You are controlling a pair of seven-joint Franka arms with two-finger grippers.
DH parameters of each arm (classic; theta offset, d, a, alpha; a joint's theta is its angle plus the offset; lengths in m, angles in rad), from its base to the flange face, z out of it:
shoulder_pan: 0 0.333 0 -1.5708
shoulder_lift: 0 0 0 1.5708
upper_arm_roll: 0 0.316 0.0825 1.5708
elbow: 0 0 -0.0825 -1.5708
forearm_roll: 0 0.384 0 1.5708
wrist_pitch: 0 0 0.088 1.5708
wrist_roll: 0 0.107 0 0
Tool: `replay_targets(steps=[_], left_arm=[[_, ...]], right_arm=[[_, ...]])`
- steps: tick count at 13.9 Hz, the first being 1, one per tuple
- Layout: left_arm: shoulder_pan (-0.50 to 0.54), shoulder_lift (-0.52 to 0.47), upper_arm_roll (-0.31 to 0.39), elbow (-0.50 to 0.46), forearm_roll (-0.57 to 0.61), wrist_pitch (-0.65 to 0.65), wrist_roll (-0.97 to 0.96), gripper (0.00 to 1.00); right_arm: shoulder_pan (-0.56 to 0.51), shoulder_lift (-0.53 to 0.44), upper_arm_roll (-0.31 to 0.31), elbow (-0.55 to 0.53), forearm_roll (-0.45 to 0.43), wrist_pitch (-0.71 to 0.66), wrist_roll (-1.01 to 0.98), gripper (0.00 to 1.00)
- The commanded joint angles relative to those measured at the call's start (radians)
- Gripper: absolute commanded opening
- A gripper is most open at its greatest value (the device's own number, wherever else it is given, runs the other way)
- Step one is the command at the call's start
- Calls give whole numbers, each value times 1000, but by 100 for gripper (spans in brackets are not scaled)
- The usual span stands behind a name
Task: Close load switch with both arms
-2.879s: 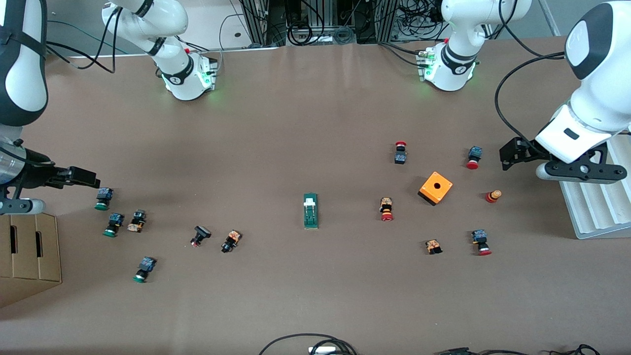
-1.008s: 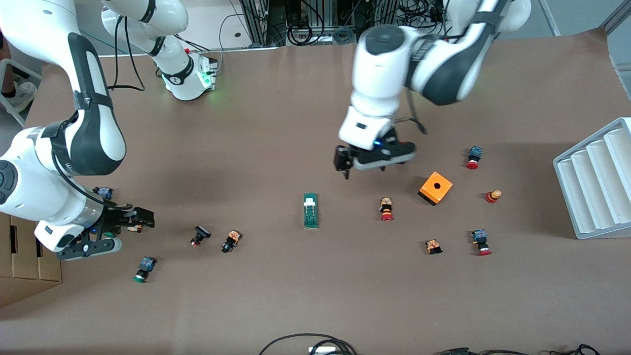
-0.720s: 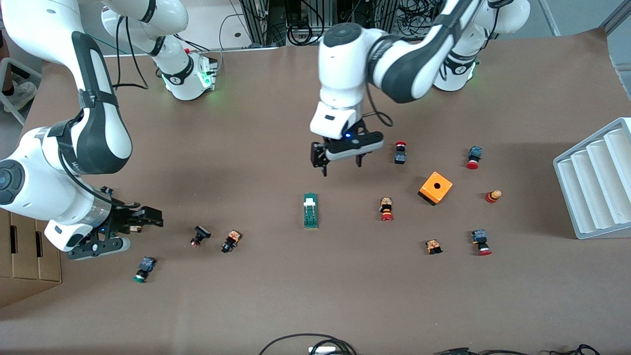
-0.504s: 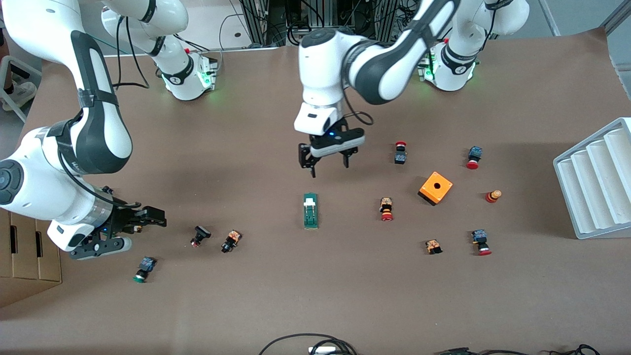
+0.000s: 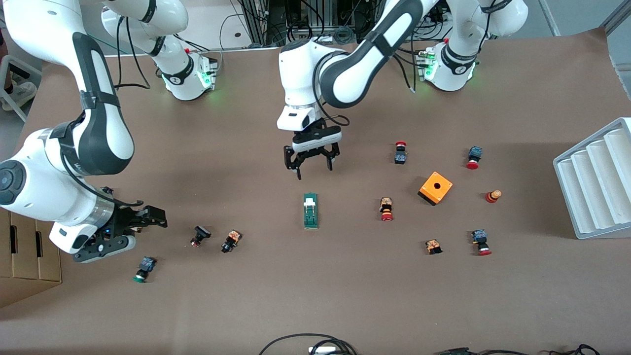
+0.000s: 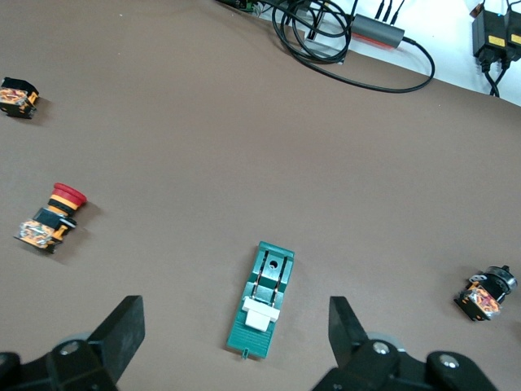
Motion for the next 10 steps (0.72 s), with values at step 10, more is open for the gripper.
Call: replay_targets(steps=[10], left_arm=[[-104, 215, 12, 43, 480, 9, -414, 100]], right_arm=[[91, 6, -6, 21, -82, 41, -45, 100]])
